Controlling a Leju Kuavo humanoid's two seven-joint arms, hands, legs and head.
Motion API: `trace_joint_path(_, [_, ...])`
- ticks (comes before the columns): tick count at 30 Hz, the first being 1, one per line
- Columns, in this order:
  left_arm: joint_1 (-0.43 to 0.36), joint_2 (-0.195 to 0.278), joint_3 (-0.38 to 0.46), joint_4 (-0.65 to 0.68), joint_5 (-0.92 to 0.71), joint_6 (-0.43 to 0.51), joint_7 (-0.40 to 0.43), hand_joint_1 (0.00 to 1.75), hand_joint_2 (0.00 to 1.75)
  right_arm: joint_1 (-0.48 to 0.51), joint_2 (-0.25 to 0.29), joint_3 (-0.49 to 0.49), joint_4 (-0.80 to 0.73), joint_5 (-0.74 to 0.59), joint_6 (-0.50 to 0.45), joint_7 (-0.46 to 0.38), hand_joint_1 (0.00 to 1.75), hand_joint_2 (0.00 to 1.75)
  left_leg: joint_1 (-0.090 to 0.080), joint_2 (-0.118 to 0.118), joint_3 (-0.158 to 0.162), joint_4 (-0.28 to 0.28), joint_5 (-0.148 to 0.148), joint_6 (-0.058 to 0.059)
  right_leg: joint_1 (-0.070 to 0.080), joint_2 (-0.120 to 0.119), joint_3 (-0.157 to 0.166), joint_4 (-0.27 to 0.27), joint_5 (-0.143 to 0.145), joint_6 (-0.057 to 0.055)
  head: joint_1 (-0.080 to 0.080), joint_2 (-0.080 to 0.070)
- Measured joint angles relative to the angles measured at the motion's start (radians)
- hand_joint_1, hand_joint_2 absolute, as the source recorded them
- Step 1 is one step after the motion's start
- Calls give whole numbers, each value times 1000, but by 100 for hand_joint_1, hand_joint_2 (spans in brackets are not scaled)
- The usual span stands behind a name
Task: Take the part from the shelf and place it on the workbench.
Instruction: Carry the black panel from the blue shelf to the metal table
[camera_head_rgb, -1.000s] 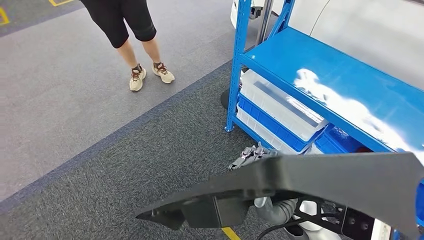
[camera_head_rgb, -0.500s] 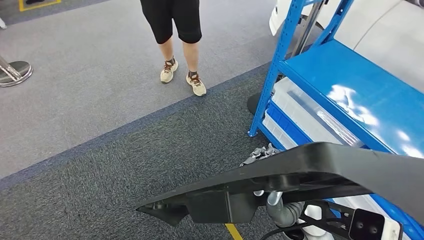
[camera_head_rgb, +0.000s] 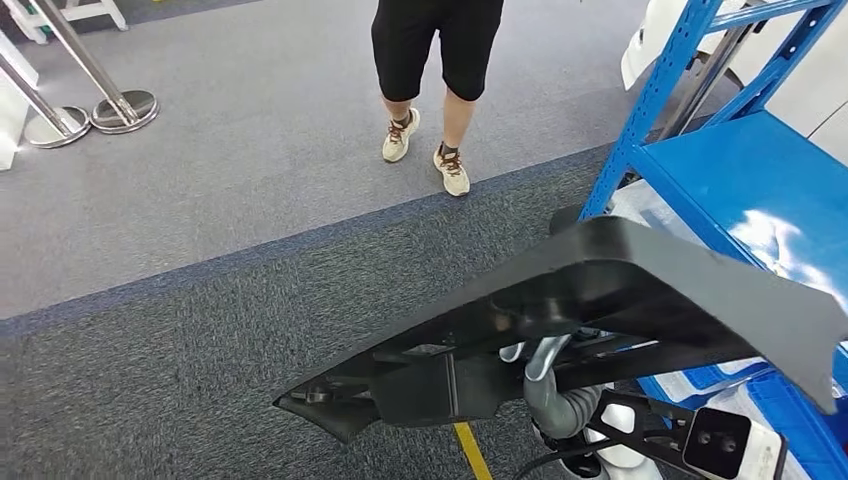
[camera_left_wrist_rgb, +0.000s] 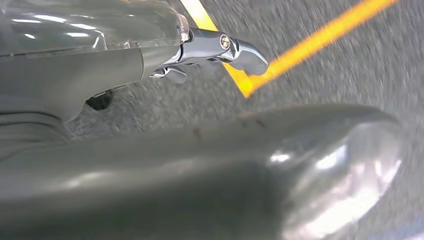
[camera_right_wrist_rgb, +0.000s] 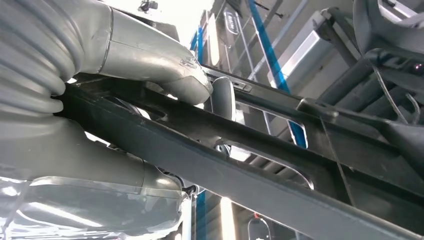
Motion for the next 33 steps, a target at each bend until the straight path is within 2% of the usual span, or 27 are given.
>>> trace_joint_path(2, [0,0,9,0,0,7,22,0,0,-4,-1,5,7,5,-17,0,175,175,-1,65,-45,94,-54,-7,2,-32,4,-7,1,-10,0,0])
trace_joint_path(3, [-1,-3,12,0,0,9,28,0,0,-4,-2,6,10,10,-22,0,175,175,1,85,-78,163,-88,-11,4,-49,5,-7,0,-13,0,0])
trace_joint_path(4, [-2,-9,14,0,0,12,32,0,0,-3,-4,9,13,16,-26,0,175,175,3,94,-108,225,-112,-15,6,-66,5,-7,-1,-14,0,0])
trace_joint_path(5, [0,-16,16,0,0,15,34,0,0,-3,-6,12,16,22,-28,0,175,175,6,99,-124,259,-120,-18,8,-82,5,-7,-3,-14,0,0])
trace_joint_path(6, [2,-24,18,0,0,19,36,0,0,-1,-8,16,18,28,-29,0,175,175,9,103,-118,253,-108,-20,8,-96,6,-6,-5,-13,0,0])
trace_joint_path(7, [4,-30,20,1,0,24,38,0,0,3,-9,20,20,33,-30,0,175,175,10,111,-90,206,-81,-21,9,-111,9,-6,-8,-11,0,0])
trace_joint_path(8, [6,-36,23,1,0,29,41,0,0,8,-11,24,21,36,-29,0,175,175,11,129,-48,133,-49,-21,9,-124,13,-6,-11,-8,0,0])
trace_joint_path(10, [6,-49,31,1,0,41,44,0,0,22,-17,32,23,41,-22,0,175,175,4,165,19,15,-11,-7,13,-147,21,-5,-19,3,0,0])
trace_joint_path(11, [8,-55,35,1,0,45,44,0,0,28,-22,36,24,41,-15,0,175,175,0,174,32,-10,-8,2,15,-156,24,-4,-22,8,0,0])
trace_joint_path(13, [18,-68,44,1,0,51,41,0,0,48,-34,40,25,42,5,0,175,175,-5,159,30,-16,-10,18,16,-172,29,-6,-26,19,0,0])
trace_joint_path(14, [25,-73,49,0,0,51,40,0,0,63,-40,41,25,42,16,0,175,175,-3,148,32,-19,-9,23,13,-168,32,-4,-31,26,0,0])
trace_joint_path(16, [34,-83,59,-1,1,51,39,0,0,93,-52,41,24,41,32,0,175,175,1,129,37,-27,-6,36,8,-121,16,43,-67,34,0,0])
trace_joint_path(18, [35,-90,64,-2,2,50,39,0,0,117,-64,41,23,41,36,-1,175,175,1,108,38,-30,-4,44,5,-65,-47,171,-134,36,0,0])
trace_joint_path(19, [35,-93,66,-2,3,50,39,0,0,127,-69,41,23,41,36,-1,175,175,0,96,37,-29,-4,46,4,-55,-85,244,-163,36,0,0])
trace_joint_path(20, [36,-95,67,-2,3,50,39,0,0,134,-73,41,24,41,36,-1,175,175,-1,84,37,-29,-4,47,4,-51,-116,298,-177,37,0,0])
trace_joint_path(21, [37,-97,68,-2,3,50,39,0,0,139,-77,41,24,42,35,-1,175,175,-2,70,37,-28,-4,47,3,-50,-131,319,-172,37,0,0])
trace_joint_path(22, [38,-99,70,-2,3,50,38,0,0,144,-80,41,24,43,35,-1,175,175,-2,57,37,-26,-5,46,1,-49,-127,299,-148,37,0,0])
trace_joint_path(23, [39,-101,72,-2,3,51,37,0,0,150,-83,40,24,42,39,-1,175,175,-2,43,38,-23,-6,44,-1,-45,-104,243,-108,36,0,0])
trace_joint_path(24, [39,-104,76,-2,3,52,36,0,0,157,-86,39,23,39,48,-1,175,175,-1,29,38,-20,-8,42,-4,-29,-70,167,-67,36,0,0])
trace_joint_path(25, [40,-106,82,-2,3,54,34,0,0,168,-89,35,22,35,64,-1,175,175,-2,16,36,-14,-10,37,-7,-6,-40,99,-39,37,0,0])
trace_joint_path(26, [41,-109,87,-2,3,57,32,0,0,181,-93,29,19,30,83,-1,175,175,-3,3,33,-9,-12,31,-10,12,-19,51,-23,36,0,0])
trace_joint_path(27, [43,-110,92,-2,3,61,30,0,0,194,-97,20,14,27,101,-1,175,175,-3,-7,29,-6,-13,25,-11,25,-9,28,-20,34,0,0])
trace_joint_path(28, [46,-112,97,-2,3,65,28,0,0,206,-100,11,10,27,117,-1,175,175,-2,-17,24,-6,-12,17,-8,24,-8,24,-22,29,0,0])
trace_joint_path(29, [50,-113,102,-2,3,67,26,0,0,214,-102,4,7,28,126,-1,175,175,1,-24,22,-8,-11,10,-7,12,-8,23,-19,21,0,0])
trace_joint_path(30, [55,-116,105,-2,3,68,24,0,0,217,-104,-2,4,28,132,-1,175,175,2,-13,19,-5,-13,5,-6,2,-6,19,-17,13,0,0])
trace_joint_path(31, [57,-119,108,-2,3,68,23,0,0,217,-106,-6,3,25,135,-1,175,175,2,12,10,12,-24,1,-5,-10,-4,15,-15,6,0,0])
trace_joint_path(33, [54,-124,109,-1,3,67,21,0,0,211,-114,-13,5,9,132,-1,175,175,1,75,-31,102,-76,-3,-3,-37,-1,10,-13,-5,0,0])
